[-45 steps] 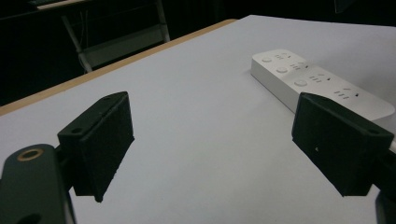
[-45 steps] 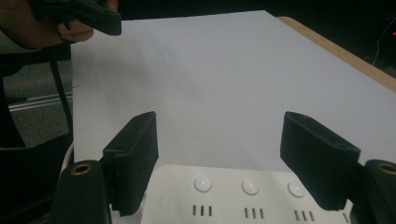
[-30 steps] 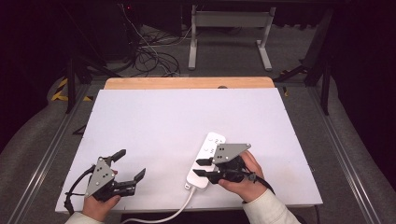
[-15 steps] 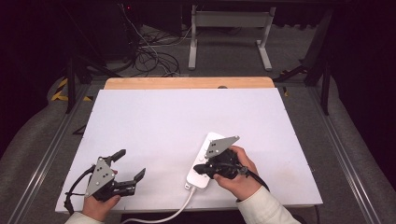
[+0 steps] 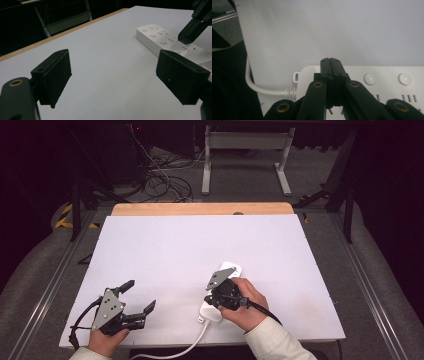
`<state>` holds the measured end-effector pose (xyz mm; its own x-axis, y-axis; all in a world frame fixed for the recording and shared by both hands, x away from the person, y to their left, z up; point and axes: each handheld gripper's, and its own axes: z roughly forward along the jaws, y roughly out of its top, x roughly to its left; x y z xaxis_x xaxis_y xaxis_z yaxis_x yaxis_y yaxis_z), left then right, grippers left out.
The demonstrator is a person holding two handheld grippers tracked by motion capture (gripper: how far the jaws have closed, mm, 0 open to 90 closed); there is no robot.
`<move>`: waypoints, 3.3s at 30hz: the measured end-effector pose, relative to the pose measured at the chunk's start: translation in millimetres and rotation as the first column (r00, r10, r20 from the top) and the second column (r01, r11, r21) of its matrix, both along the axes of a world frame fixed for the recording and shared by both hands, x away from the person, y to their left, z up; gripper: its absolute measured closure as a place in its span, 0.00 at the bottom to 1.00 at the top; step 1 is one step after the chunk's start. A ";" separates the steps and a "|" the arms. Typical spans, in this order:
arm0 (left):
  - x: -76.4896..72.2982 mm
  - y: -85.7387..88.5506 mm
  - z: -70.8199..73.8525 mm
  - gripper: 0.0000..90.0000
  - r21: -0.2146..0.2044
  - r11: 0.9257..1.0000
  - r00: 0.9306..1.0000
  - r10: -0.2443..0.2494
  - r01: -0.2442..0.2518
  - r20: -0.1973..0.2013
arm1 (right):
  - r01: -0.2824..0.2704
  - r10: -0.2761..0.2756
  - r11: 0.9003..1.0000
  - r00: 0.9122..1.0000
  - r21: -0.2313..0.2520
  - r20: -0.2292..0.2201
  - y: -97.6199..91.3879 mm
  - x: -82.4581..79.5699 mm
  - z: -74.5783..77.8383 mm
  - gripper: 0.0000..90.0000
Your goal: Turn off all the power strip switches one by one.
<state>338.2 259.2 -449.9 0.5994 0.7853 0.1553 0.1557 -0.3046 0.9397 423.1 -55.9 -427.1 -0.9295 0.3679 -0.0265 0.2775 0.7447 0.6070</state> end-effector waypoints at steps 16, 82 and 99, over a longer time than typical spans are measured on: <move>0.0 -0.7 -0.5 0.15 0.001 1.000 1.000 0.000 0.000 -0.006 | 0.046 -0.047 0.998 0.999 -0.046 -0.019 5.1 10.5 -13.1 1.00; 0.8 -1.4 -1.2 0.15 0.012 1.000 1.000 0.010 -0.010 -0.006 | 0.201 -0.209 0.972 0.976 0.123 0.062 -27.5 34.7 -9.2 1.00; 0.7 -1.7 -1.5 0.15 0.014 1.000 1.000 0.011 -0.011 -0.007 | 0.164 -0.165 0.984 0.986 0.065 0.013 -20.3 37.2 -21.5 1.00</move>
<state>338.9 257.6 -451.4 0.5922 0.7893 0.1623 0.1657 -0.3163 0.9341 460.3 -76.2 -448.6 -0.8557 0.5173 -0.0150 0.3811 0.6496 0.6579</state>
